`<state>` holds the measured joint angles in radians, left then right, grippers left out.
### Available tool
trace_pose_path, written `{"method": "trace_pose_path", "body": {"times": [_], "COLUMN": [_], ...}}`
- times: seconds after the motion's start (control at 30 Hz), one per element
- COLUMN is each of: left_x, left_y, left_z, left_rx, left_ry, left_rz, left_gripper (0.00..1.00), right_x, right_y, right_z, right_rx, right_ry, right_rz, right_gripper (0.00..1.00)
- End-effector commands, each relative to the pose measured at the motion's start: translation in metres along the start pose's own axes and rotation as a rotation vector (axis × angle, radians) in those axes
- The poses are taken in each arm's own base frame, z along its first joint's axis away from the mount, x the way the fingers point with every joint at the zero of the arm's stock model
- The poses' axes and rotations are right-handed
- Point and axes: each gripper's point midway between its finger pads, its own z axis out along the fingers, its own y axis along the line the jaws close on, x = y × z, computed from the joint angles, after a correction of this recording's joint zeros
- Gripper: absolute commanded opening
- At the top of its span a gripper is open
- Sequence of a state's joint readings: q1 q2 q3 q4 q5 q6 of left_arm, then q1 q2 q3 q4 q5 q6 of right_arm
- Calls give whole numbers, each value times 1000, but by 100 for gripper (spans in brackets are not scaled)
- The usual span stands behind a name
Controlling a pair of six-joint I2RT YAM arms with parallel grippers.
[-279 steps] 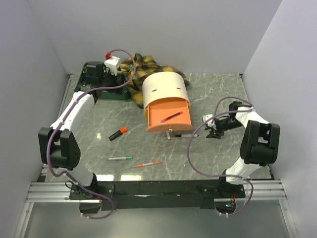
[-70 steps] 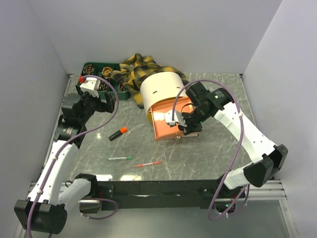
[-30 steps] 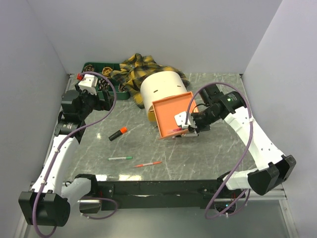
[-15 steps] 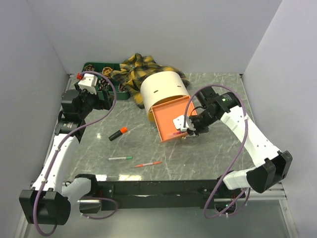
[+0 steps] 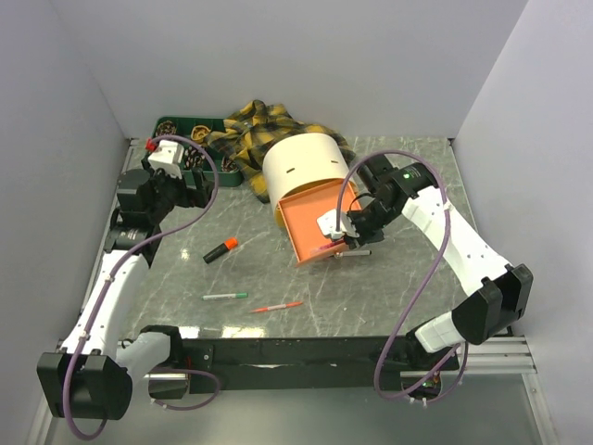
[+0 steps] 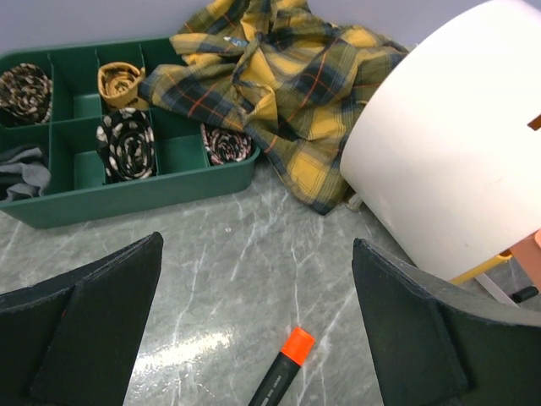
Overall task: Sort the stationery into containers
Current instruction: Close the drawer in the storage box.
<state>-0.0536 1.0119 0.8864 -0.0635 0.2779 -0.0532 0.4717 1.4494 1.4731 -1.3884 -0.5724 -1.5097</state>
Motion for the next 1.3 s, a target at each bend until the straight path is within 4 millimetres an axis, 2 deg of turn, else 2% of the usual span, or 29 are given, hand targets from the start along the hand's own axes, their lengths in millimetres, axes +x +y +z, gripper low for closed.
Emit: {"method": "trace_pose_path", "body": {"times": [0.0,0.2,0.33,0.57,0.77,0.9,1.27], "left_x": [-5,3,1,-1,18,24,25], "left_y": [-4,-6,-8,-10,-13,-15,-18], "left_z": [0,-2,-2,-3,-9,-11,-13], "left_rx": [29,36,48,63,75,86,96], "left_ry": [-35,-27,-33,-81,-91,-79,-78], "left_rz": [5,4,11,50,58,49,31], "left_gripper": [100,99,99,99,99,99,99], "right_x": [-12,-16,-17,-1,8,5,-6], "right_y": [2,10,10,6,-4,-10,-24], "right_z": [-12,-9,-12,-21,-27,-26,-31], "right_rx": [-2,-12,-4,33,57,56,74], "right_ry": [-19,-49,-74,-39,-11,-32,-28], "right_rz": [-29,4,55,85,92,118,45], "right_gripper": [0,0,0,0,0,0,0]}}
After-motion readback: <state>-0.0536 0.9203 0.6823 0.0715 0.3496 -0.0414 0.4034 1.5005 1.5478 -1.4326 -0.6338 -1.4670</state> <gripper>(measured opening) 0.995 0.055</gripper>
